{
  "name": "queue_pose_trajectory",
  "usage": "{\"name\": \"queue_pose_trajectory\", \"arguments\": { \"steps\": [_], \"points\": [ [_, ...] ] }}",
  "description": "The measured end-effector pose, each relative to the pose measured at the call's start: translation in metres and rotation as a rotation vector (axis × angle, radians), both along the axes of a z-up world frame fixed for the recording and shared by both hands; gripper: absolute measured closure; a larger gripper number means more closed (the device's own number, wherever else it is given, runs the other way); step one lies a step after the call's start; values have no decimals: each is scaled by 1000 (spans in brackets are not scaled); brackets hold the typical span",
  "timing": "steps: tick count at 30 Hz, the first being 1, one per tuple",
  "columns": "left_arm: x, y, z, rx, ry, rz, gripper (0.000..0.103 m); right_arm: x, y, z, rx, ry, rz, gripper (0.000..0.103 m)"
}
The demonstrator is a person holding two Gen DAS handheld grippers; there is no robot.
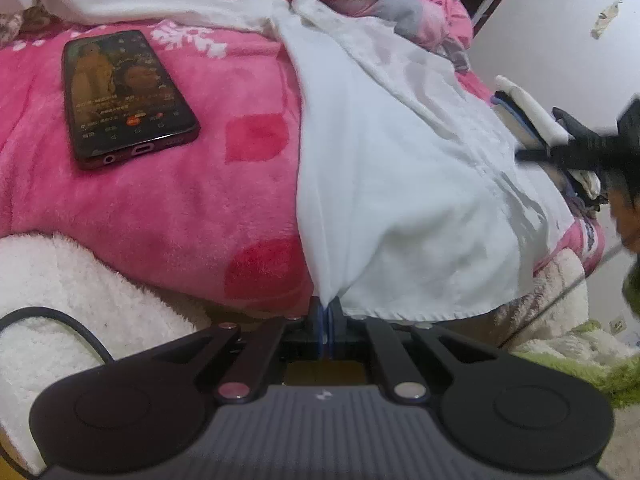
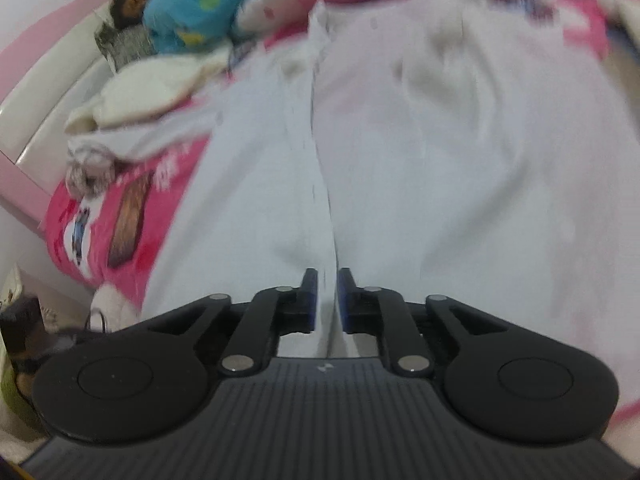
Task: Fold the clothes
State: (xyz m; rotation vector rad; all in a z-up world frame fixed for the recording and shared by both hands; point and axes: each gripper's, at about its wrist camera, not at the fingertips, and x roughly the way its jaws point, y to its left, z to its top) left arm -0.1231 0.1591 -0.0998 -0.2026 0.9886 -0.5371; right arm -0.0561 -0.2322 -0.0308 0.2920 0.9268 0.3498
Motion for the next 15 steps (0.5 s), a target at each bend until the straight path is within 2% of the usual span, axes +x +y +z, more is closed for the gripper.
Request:
{"name": "queue_pose_trajectory", "arguments": {
  "steps": [3,7,8,11,15],
  "points": [
    [1,5,-6,-32,4,12,100,33,12,23,8,-68,29,79],
    [1,10,-14,-71,5,25,100,104,40,30,60,-96,67,62],
    [1,11,-16,-78,1,26,100,124,46,30,79,-93,68,61],
    [1,15,-23,-98,-10,29,100,196,53,15,183,-29,9,61],
    [1,23,-30,-124,-3,32,100,284,47,-20,290,46,-135,61]
  ]
}}
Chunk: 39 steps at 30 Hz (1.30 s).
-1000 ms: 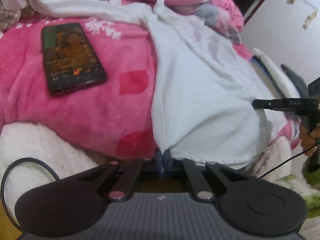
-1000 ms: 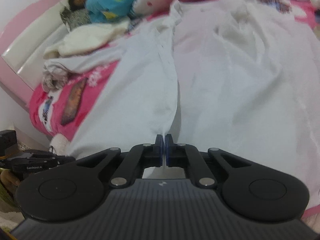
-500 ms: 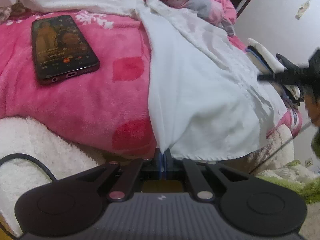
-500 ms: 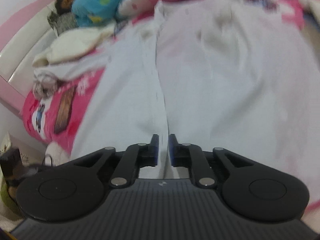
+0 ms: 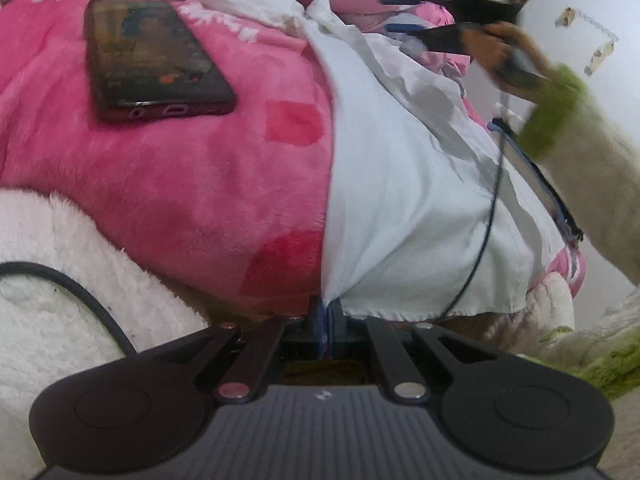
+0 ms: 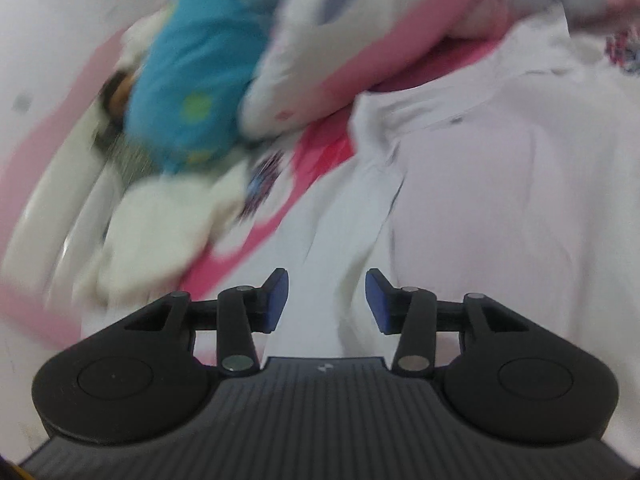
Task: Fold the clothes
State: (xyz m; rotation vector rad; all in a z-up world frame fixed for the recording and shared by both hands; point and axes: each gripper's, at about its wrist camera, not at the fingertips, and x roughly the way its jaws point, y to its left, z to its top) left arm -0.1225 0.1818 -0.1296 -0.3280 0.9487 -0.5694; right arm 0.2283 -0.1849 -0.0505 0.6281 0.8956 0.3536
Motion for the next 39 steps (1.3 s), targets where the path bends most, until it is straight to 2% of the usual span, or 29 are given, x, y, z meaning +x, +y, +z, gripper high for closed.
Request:
{"name": "queue_pose_trajectory", "arguments": {
  "steps": [3,7,11,12,15,18,21,25,26,29,32,34,36,39],
  "points": [
    [0,0,0,10,-16,-19,100,50,-6,-28,-3,53,-83,61],
    [-2,2,-1,0,-20,-22,100,84,-12,-57,82,92,-116,61],
    [-1,1,0,-5,-15,-12,100,97,-2,-70,93,54,-77,61],
    [-1,-1,0,-5,-13,-9,100,97,1,-73,81,42,-69,63],
    [1,-1,1,-4,-7,-7,100,98,6,-75,66,3,-64,92],
    [0,0,2,-2,-4,-9,100,92,3,-60,41,-92,-77,95],
    [2,-1,3,0,2,-10,100,76,5,-29,-95,-235,-91,96],
    [4,-2,2,2,7,-10,101,58,28,3,-470,-418,-92,96],
    [5,-3,2,3,8,-10,101,57,35,4,-555,-439,-86,96],
    [6,-3,2,6,10,-9,101,65,52,-10,-765,-420,-52,95],
    [5,-3,3,12,9,-5,101,81,58,-42,-914,-327,-32,91],
    [4,-3,4,18,7,-6,101,90,60,-63,-1007,-264,-24,81],
    [3,-5,5,27,1,-11,100,88,56,-62,-1021,-266,-49,71],
    [4,-5,6,31,-9,-23,100,77,44,-42,-983,-295,-96,70]
  ]
}}
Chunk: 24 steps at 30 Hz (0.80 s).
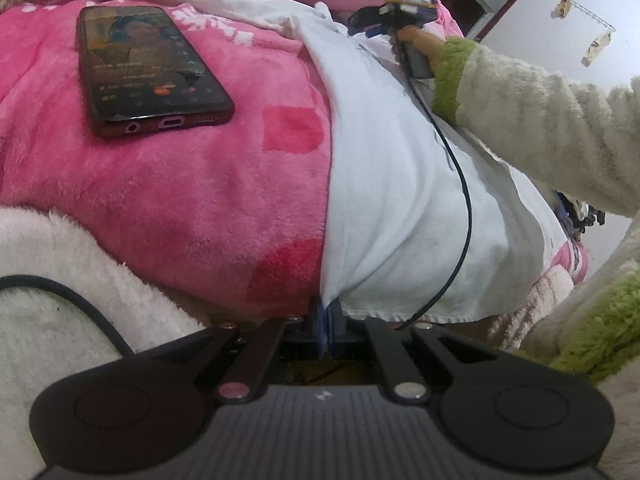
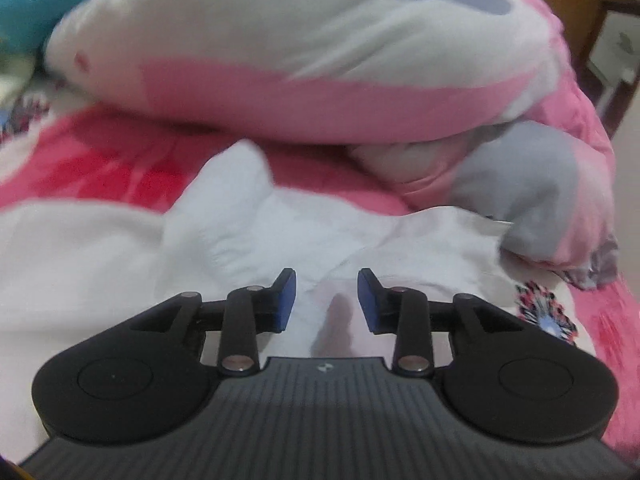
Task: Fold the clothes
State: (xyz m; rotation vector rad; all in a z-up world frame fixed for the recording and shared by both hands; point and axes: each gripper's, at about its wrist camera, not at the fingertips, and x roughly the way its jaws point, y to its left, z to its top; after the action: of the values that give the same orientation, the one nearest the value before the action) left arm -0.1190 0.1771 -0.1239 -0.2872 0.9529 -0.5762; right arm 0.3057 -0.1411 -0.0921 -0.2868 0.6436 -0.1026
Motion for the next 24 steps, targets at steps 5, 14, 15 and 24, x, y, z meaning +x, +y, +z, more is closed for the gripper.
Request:
{"name": "queue_pose_trajectory", "arguments": {
  "steps": [5,14,15,24],
  "points": [
    [-1,1,1,-1,-20,-12,100,-59,-46,74,171,-79,17,70],
    [-3,1,1,6,-37,-27,100,-228,-118,156,427,-31,173,70],
    [-3,0,2,11,-38,-29,100,-243,-116,151,429,-4,198,70],
    [-9,-6,9,68,-45,-38,100,-326,-27,34,319,316,539,73]
  ]
}}
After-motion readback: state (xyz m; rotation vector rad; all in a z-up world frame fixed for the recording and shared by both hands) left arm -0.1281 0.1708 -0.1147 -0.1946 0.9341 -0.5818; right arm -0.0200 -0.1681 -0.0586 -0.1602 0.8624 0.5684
